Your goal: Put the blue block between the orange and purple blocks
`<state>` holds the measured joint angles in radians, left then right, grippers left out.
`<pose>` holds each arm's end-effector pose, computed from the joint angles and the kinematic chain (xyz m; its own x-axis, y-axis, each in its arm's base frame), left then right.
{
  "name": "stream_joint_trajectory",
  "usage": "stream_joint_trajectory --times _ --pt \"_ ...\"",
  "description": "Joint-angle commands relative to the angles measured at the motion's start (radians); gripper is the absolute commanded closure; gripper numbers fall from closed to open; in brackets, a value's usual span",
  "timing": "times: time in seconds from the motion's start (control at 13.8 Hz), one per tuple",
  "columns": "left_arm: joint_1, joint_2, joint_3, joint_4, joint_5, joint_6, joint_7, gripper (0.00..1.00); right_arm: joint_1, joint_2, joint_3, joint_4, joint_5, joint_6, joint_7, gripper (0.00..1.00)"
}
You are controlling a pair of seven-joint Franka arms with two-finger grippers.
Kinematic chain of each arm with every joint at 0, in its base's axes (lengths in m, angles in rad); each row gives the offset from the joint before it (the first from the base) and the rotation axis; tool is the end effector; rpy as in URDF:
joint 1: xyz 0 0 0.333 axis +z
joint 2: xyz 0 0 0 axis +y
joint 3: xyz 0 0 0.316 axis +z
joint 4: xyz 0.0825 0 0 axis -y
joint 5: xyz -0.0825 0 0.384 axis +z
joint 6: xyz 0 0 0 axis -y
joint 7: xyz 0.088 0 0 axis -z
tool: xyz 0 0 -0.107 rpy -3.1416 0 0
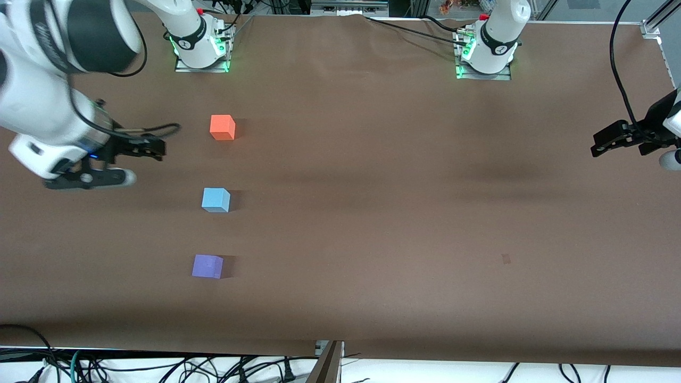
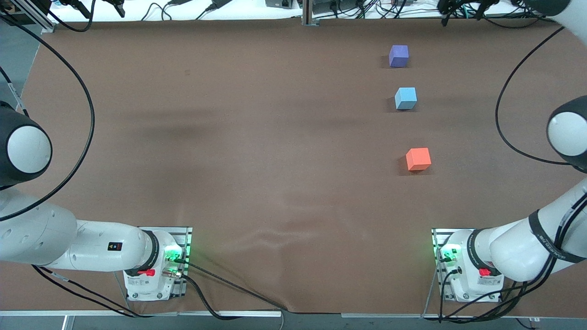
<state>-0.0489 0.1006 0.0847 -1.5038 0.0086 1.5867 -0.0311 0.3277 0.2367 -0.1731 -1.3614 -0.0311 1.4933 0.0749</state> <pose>0.5861 0.0194 0.6003 0.9976 0.0664 -0.0168 0.0661 -0.9977 -0.0176 0.6071 0.1041 0.5793 0.9924 0.0773 -0.0954 0.0850 -0.9933 0.0788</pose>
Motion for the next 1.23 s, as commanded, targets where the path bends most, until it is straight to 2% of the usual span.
stream_joint_trajectory --times 0.0,0.14,0.36,0.65,0.79,1.16 --pt "0.001 -0.001 -0.005 -0.015 0.013 0.018 0.008 0.00 -0.139 -0.144 0.064 -0.065 0.017 0.036 -0.019 0.00" --pt "-0.009 0.004 -0.006 -0.012 0.014 0.019 0.008 0.00 -0.235 -0.187 0.128 -0.119 0.026 0.021 -0.115 0.00" --pt "-0.009 0.007 -0.008 -0.010 0.013 0.019 0.008 0.00 -0.286 -0.232 0.130 -0.226 0.030 -0.042 -0.116 0.00" --pt "-0.008 0.007 -0.008 -0.012 0.013 0.015 0.008 0.00 -0.300 -0.234 0.135 -0.239 0.030 -0.044 -0.119 0.00" --pt "-0.008 0.007 -0.008 -0.012 0.007 0.013 0.008 0.00 -0.300 -0.234 0.174 -0.237 0.007 -0.029 -0.129 0.00" --pt "0.001 0.008 -0.006 -0.012 0.002 0.015 0.008 0.00 -0.297 -0.195 0.176 -0.206 0.007 -0.024 -0.136 0.00"
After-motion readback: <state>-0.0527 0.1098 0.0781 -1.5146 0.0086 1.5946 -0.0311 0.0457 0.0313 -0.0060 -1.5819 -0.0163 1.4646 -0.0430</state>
